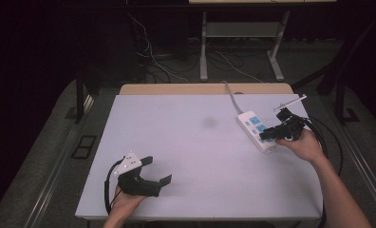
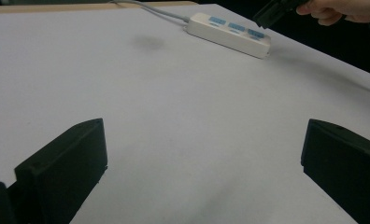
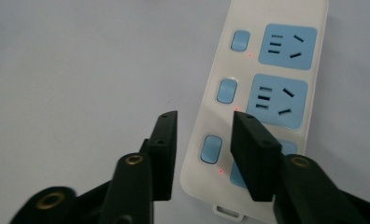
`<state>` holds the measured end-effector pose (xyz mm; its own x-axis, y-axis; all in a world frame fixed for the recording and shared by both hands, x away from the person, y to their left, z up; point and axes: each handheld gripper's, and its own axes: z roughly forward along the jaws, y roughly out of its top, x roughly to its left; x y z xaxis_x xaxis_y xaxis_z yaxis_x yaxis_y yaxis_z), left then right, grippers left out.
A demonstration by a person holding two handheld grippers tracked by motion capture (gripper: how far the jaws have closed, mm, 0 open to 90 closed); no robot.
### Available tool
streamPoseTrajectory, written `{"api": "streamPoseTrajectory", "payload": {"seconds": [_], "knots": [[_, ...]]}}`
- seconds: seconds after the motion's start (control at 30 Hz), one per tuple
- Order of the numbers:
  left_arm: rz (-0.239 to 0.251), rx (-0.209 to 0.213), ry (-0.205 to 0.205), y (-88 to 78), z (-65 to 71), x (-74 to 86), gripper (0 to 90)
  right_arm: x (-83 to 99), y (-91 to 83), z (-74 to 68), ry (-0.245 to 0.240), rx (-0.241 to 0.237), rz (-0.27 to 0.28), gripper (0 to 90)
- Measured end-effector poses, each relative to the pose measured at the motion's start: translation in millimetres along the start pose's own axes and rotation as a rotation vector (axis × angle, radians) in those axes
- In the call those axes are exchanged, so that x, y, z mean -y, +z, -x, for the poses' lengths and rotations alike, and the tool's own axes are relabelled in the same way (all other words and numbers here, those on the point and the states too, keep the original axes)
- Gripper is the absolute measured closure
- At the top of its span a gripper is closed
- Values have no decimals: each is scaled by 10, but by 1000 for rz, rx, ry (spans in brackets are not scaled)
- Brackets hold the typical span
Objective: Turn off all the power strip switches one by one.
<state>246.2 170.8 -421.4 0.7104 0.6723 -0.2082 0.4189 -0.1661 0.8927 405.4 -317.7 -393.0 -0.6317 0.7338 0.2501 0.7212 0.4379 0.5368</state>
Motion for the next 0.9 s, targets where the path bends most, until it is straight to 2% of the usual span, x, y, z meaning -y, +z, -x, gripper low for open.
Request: {"api": "streamPoseTrajectory", "payload": {"seconds": [0.03, 0.07, 0.1, 0.13, 0.17, 0.2, 0.3, 0.6, 0.77, 0.9], "knots": [[0, -1, 0, 0, 1, 0, 0, 0, 0, 0, 0, 0, 0, 682], [0, -1, 1, 0, 1, 0, 0, 11, 26, 16, 8, -11, -6, 742], [0, -1, 1, 0, 1, 1, 0, 11, 26, 16, 8, -11, -6, 742], [0, -1, 1, 0, 0, 1, 0, 23, 54, 28, 12, -17, -12, 798], [0, -1, 2, 0, 0, 1, 0, 23, 54, 28, 12, -17, -12, 798], [1, -1, 1, -1, 0, 1, 0, 35, 79, 37, 13, -18, -18, 852], [0, -1, 2, 1, -1, 1, 0, 47, 106, 44, 5, -6, -21, 897], [-4, -3, 0, 5, -3, 2, 0, 63, 164, 59, -5, 11, -21, 898], [-7, -4, 2, 7, -2, 2, 0, 62, 180, 66, -3, -5, -9, 898], [-5, -1, 4, 7, 2, 2, 0, 53, 186, 38, -14, 12, -13, 898]]}}
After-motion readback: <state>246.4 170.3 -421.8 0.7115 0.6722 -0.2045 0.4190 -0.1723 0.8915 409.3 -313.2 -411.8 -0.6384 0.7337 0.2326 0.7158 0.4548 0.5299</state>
